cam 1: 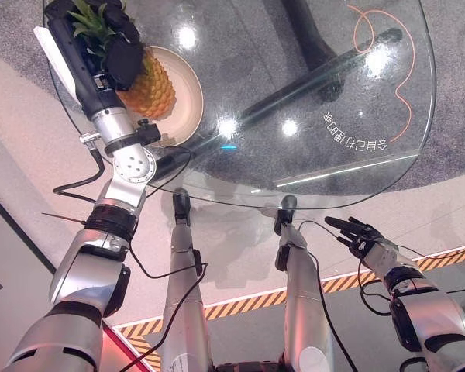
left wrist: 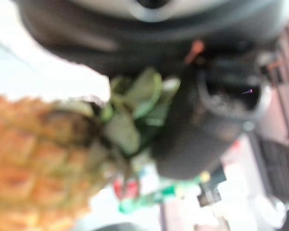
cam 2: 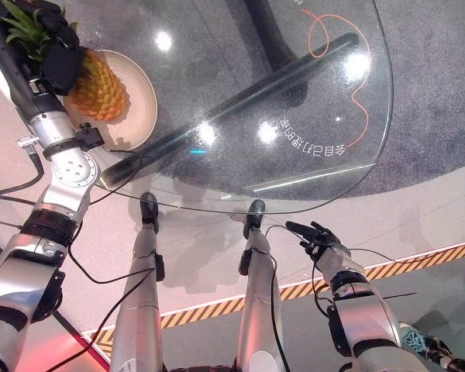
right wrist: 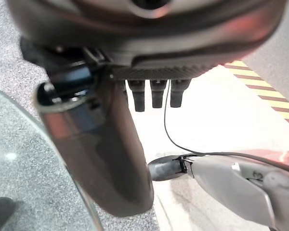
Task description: Pick up the fruit to the plate
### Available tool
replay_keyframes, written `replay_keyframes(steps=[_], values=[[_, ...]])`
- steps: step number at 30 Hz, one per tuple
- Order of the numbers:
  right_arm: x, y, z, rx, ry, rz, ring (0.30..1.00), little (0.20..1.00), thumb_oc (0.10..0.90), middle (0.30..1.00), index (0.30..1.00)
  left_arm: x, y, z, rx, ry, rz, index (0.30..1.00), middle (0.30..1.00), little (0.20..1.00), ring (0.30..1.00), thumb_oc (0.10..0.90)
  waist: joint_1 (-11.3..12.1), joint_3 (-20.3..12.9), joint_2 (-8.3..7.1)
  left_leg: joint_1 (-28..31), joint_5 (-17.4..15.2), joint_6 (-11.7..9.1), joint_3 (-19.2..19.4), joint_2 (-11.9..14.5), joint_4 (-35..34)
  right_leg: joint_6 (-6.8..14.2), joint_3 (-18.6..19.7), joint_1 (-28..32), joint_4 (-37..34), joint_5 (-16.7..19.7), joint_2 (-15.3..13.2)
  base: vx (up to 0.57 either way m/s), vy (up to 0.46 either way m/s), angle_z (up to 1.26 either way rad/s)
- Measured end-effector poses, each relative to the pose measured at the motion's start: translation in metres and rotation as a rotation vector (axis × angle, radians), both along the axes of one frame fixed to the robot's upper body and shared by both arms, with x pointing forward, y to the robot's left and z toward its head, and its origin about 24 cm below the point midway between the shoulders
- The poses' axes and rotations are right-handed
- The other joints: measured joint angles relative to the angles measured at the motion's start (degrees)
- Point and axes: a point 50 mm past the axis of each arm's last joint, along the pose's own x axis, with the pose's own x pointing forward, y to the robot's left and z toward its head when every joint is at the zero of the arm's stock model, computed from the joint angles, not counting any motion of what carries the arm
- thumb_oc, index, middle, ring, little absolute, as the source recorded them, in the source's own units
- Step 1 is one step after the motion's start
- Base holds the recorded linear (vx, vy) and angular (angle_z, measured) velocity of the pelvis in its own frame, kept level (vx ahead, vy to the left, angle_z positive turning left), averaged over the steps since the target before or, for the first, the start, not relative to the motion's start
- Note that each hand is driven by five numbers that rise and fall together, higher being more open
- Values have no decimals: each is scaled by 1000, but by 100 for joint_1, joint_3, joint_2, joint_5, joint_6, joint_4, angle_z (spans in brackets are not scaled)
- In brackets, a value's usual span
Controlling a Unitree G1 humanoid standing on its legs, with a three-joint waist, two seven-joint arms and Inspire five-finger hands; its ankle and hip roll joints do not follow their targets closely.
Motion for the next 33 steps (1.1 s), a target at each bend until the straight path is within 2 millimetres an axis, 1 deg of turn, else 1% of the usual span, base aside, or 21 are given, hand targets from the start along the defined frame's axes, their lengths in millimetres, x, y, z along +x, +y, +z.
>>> replay_keyframes(steps=[3, 5, 7, 8, 9, 19, 33], values=[[0, 0, 0, 0, 0, 0, 900, 900, 800, 900, 900, 0, -1, 1, 3, -1, -4, 444, 444, 367, 444, 267, 2, 0, 0, 0, 1, -2, 1, 0, -3, 0, 0, 0, -3, 0, 0, 0, 0, 0], [0, 0, 0, 0, 0, 0, 900, 900, 800, 900, 900, 0, -1, 2, 9, -1, -9, 498, 498, 431, 498, 331, 5, 0, 0, 0, 2, -3, 2, 0, -4, 0, 0, 0, -3, 0, 0, 0, 0, 0], [0, 0, 0, -1, 0, -1, 900, 900, 800, 900, 900, 0, -1, 3, 9, -4, -11, 500, 500, 433, 500, 333, 3, 0, 0, -1, 6, -9, 2, 0, -3, 0, 0, -1, -3, 0, 0, 0, 0, 0], [0, 0, 0, -1, 0, -1, 900, 900, 800, 900, 900, 0, -1, 3, 10, -6, -12, 526, 526, 464, 526, 364, 3, 0, 0, -1, 1, -3, 1, 0, -3, 0, 0, -1, -3, 0, 0, 0, 0, 0], [0, 0, 0, -2, 1, -2, 900, 900, 800, 900, 900, 0, -1, 3, 10, -7, -12, 538, 538, 477, 538, 377, 3, 0, 0, -1, 1, -2, 1, 0, -2, 0, 0, -1, -3, 0, 0, 0, 0, 0], [0, 0, 1, -5, -4, -5, 900, 900, 800, 900, 900, 0, -2, 3, 10, -9, -13, 554, 554, 496, 554, 396, 15, 0, 0, -1, 4, -7, 1, 0, -3, 1, 0, -1, -2, 0, 0, 0, 0, 0], [0, -1, 1, -7, -5, -6, 900, 900, 800, 900, 900, 0, -2, 4, 10, -14, -15, 547, 547, 488, 547, 388, 28, 0, 0, -14, 12, -20, -2, 0, -2, 1, -4, -8, 0, -2, 0, 0, 0, 0]])
